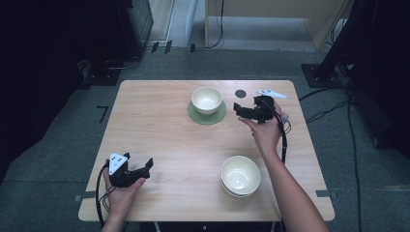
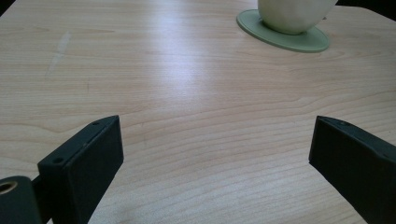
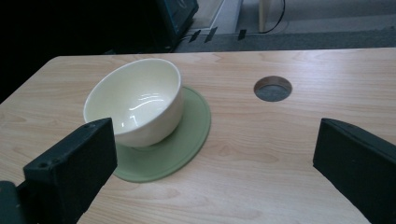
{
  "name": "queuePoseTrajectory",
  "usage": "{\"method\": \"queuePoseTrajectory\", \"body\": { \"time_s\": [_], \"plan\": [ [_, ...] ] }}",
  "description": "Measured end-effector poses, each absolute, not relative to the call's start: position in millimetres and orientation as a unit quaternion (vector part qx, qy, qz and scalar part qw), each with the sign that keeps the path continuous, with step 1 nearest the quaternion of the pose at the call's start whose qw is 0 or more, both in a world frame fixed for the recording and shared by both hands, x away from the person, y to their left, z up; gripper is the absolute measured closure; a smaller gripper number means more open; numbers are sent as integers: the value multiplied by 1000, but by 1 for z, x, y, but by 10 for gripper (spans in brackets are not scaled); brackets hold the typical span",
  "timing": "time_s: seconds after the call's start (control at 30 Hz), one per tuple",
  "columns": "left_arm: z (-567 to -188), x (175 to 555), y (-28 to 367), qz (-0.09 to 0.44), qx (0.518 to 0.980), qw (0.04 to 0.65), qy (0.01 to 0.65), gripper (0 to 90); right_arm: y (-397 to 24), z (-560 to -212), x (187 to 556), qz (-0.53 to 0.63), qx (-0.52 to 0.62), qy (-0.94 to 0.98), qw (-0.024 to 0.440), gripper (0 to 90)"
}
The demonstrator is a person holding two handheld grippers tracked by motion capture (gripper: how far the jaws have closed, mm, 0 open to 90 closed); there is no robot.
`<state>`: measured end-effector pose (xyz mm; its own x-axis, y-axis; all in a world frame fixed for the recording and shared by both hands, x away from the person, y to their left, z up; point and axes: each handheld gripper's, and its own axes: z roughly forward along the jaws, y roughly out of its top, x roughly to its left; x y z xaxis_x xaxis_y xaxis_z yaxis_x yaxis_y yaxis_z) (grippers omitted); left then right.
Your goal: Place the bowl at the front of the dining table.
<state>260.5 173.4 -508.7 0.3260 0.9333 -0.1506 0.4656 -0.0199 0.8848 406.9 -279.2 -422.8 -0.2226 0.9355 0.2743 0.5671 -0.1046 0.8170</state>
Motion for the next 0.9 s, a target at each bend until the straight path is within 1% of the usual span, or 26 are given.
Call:
{"method": "queuePoseTrajectory", "body": {
  "time_s": [0.6,0.9],
  "plan": [
    [-509,260,172,255,671,461,522,29,-303,-427,364,466,579,629,229,2],
    [-509,260,171,256,673,460,520,29,-317,-436,345,457,581,630,239,2]
  ]
}}
